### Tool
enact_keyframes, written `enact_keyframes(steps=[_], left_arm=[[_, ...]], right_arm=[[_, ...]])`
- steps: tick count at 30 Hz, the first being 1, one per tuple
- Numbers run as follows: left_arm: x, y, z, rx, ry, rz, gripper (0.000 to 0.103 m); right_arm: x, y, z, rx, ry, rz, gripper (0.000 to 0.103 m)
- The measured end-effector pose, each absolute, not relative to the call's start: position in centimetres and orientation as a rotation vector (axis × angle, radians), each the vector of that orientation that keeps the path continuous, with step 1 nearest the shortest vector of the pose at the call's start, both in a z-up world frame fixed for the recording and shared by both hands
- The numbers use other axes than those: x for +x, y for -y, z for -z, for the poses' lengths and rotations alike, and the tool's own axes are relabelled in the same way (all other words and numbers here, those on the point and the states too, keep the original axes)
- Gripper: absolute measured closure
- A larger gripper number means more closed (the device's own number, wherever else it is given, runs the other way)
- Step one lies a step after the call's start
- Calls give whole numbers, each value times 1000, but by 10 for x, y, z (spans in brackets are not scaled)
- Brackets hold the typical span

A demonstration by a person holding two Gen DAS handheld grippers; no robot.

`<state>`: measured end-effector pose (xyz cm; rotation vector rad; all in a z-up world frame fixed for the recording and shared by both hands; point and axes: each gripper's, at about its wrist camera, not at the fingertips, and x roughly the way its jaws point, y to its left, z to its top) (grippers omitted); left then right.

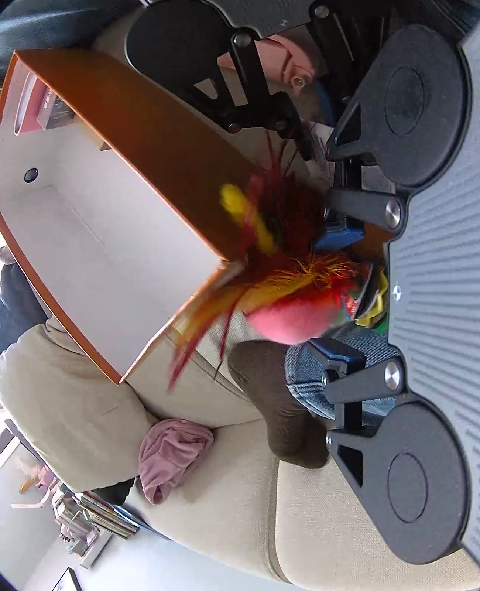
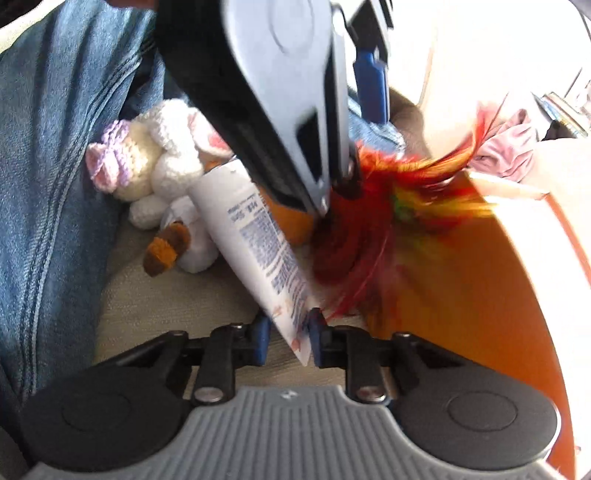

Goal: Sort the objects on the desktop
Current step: 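Grasp the red-yellow feather toy with the left gripper while the right gripper grasps the white tube, then carry the feather toy and white tube over the orange box with both tools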

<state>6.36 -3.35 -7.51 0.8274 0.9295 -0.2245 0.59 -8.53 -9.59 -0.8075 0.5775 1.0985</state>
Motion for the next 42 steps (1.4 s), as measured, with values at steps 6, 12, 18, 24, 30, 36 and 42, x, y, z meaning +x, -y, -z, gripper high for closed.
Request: enact_keyframes(steps=[6,12,18,24,30,36,42], left_arm=[[81,31,82,711,-989,262,74],[83,9,62,478,-990,213,90],[68,-26,25,189,-957,181,94],[49,-43,-5,-32,-880,201,97],[38,-41,-29,-145,-796,257,98],[39,-32,-55,-197,-709,317,98],[58,-19,-67,-224,-657,345,99]], right_arm=[[13,105,85,-758,-595,-1083,93],[24,132,71,-666,-634,-1049,94],[42,155,47,-450,-705,-1026,96],[43,169,23,-311,-708,-972,97],[47,192,3,-169,-728,-948,98],[50,226,-29,17,-698,-952,99],[61,248,-75,48,-552,-894,99]])
